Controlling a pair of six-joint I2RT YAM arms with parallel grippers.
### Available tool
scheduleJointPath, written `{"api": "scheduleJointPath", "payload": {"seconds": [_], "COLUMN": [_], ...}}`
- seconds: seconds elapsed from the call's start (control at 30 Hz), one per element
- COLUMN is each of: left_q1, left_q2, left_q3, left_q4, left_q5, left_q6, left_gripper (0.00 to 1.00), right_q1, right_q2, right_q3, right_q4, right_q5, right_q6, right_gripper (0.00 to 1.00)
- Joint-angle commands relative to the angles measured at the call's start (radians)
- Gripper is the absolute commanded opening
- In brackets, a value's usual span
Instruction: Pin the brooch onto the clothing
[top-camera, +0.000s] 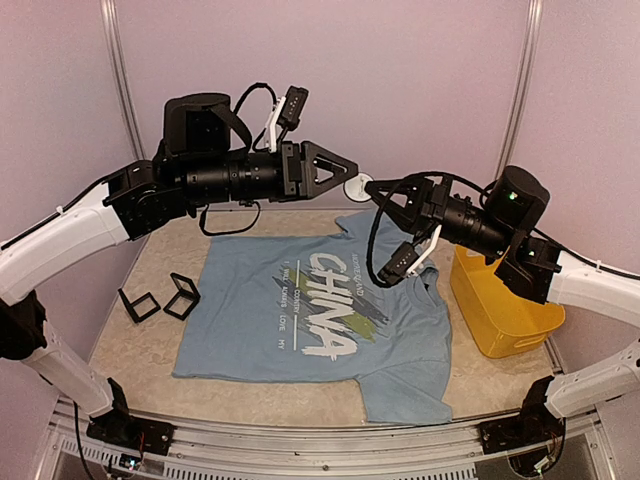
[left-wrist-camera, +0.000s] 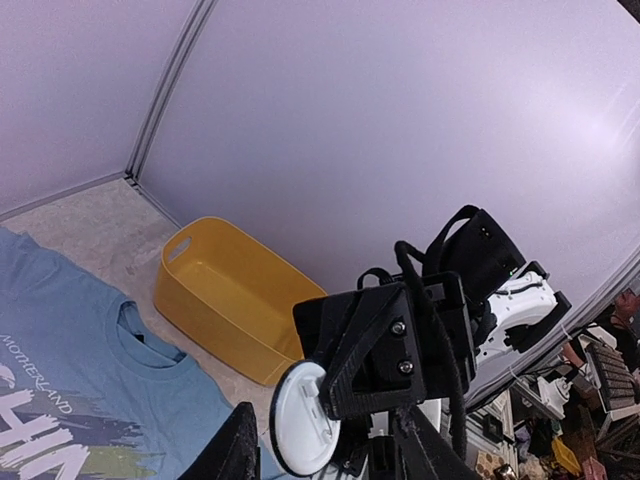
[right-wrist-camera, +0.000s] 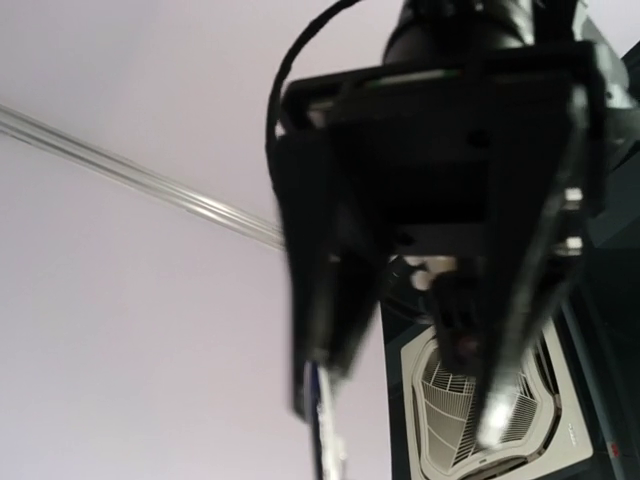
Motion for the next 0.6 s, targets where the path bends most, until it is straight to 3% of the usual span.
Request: {"api": "scheduleJointPath", "payload": {"seconds": [0.0, 0.3, 0.57], "left_q1": [0.046, 0.038, 0.033], "left_q2": [-0.028, -0.001, 0.026], "left_q3": [-0.049, -0.049, -0.047], "left_q4": [-0.033, 0.049, 0.049], "left_q5": [0.000, 0.123, 0.167], "left_q6": [0.000, -0.037, -0.023], "left_gripper": [0.44, 0.42, 0.04], "right_q1": [0.010, 0.010, 0.012], "right_q2": [0.000, 0.007, 0.010], "right_q3": [0.026, 0.021, 0.017], "right_q4": [-0.005, -0.008, -0.016], "right_q5": [0.011, 0.012, 0.010], "right_q6": [-0.006, -0.007, -0.002], "right_gripper": [0.00, 0.00, 0.00]}}
